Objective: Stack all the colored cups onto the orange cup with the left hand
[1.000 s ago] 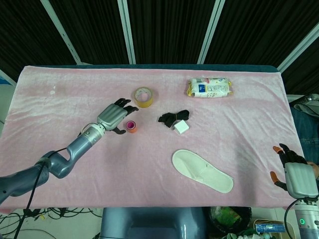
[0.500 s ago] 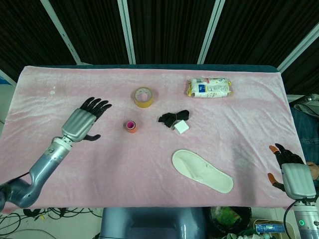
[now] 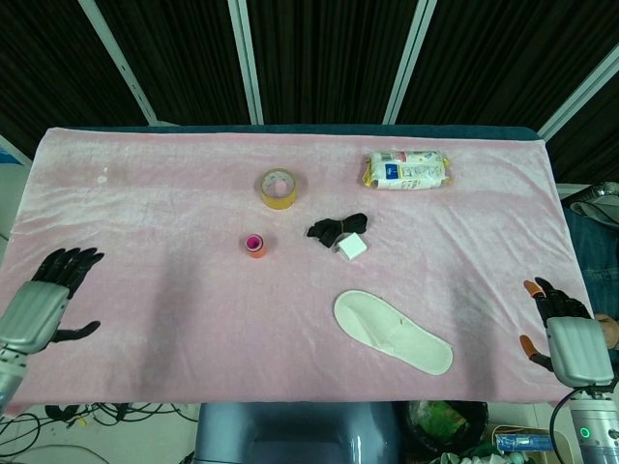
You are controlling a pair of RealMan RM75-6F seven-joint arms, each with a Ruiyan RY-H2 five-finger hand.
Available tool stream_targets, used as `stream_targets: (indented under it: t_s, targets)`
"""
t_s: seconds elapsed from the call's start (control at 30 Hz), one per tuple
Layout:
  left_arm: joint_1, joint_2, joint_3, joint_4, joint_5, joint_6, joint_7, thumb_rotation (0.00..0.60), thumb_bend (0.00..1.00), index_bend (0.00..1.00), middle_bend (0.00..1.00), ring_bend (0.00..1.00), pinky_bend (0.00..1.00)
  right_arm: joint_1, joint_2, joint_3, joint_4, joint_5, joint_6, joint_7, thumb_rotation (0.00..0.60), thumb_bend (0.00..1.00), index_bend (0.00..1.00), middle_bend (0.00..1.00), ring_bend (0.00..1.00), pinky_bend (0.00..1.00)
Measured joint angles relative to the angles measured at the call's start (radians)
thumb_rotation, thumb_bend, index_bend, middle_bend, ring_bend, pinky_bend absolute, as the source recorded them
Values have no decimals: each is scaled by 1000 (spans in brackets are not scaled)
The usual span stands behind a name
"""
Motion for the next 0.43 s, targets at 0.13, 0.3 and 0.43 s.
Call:
stream_targets:
  t_s: [0.13, 0.3, 0.43]
  targets:
    - [59, -8, 9, 57, 65, 76, -54, 600, 154, 71, 49, 0, 0, 1, -6, 3, -2, -1, 4, -4, 600, 199, 151, 88, 172, 242]
    - [92, -21, 1, 98, 92, 112, -112, 600, 154, 77, 54, 0, 0, 9, -18, 9, -1, 14, -10, -12, 600, 199, 151, 89, 171, 242]
    - [101, -23, -7, 107, 101, 106, -105, 600, 154, 81, 56, 0, 0, 7, -16, 14, -6, 24, -7, -9, 600, 199, 151, 89, 172, 242]
